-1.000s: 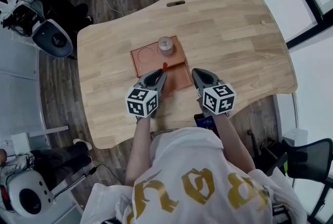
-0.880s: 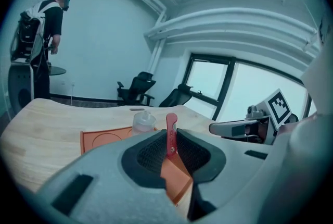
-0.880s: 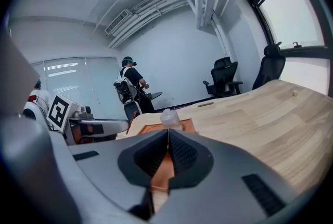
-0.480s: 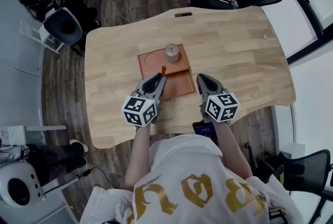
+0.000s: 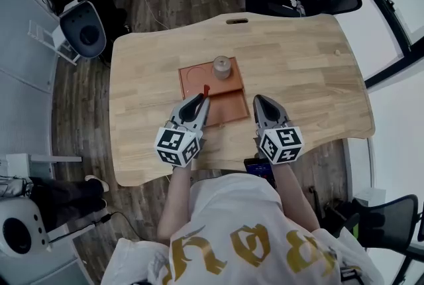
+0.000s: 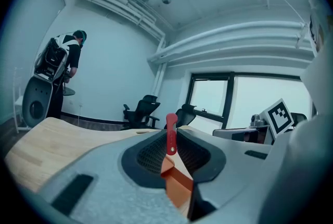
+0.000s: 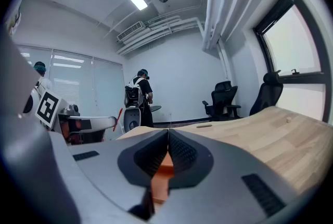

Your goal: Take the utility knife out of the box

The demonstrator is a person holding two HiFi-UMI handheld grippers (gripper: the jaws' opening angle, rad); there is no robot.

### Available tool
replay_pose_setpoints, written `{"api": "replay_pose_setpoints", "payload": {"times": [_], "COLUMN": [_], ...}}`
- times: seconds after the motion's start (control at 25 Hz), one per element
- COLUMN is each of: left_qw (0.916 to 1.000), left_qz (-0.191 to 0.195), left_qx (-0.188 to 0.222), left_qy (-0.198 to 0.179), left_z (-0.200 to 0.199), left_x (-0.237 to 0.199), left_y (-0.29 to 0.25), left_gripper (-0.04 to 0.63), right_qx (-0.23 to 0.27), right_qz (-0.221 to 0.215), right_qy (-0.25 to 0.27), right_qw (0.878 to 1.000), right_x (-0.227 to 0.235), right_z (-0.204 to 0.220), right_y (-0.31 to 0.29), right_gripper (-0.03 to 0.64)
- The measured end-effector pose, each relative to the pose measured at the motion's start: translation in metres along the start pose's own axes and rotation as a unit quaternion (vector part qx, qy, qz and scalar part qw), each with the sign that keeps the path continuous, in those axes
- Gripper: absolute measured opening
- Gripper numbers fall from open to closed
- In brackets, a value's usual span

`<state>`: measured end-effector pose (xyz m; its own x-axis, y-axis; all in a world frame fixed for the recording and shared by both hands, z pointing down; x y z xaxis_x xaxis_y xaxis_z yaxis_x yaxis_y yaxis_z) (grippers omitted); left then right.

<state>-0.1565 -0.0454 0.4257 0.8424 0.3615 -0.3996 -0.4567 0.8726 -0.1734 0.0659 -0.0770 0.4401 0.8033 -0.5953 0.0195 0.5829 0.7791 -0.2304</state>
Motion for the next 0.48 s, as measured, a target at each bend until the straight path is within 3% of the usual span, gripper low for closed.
{"api": "replay_pose_setpoints", "payload": {"times": [0.48], "left_qw": [0.9999], "left_qz": [-0.003], "left_qx": [0.007], "left_qy": [-0.007], "left_z": [-0.005], "left_x": [-0.003], "left_y": [0.010], "left_gripper": [0.060], "right_qx": [0.031], "right_qz": [-0.033], "right_qy": [-0.021], "right_qw": [0.999], "right_x": [-0.015], "right_z": [-0.008], "right_y": [-0.004], "right_gripper": [0.012]}}
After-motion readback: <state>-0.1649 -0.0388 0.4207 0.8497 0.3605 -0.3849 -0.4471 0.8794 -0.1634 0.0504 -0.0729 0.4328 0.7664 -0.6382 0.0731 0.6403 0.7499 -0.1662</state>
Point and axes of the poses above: the fingertips, and each gripper's own axes: y backward along the fingers, x to its right, z out of its underside, the point moved 7 cm from there along y, backward along the fingers, and after that the axes turned 11 degrees about y, right-handed, at the moved point
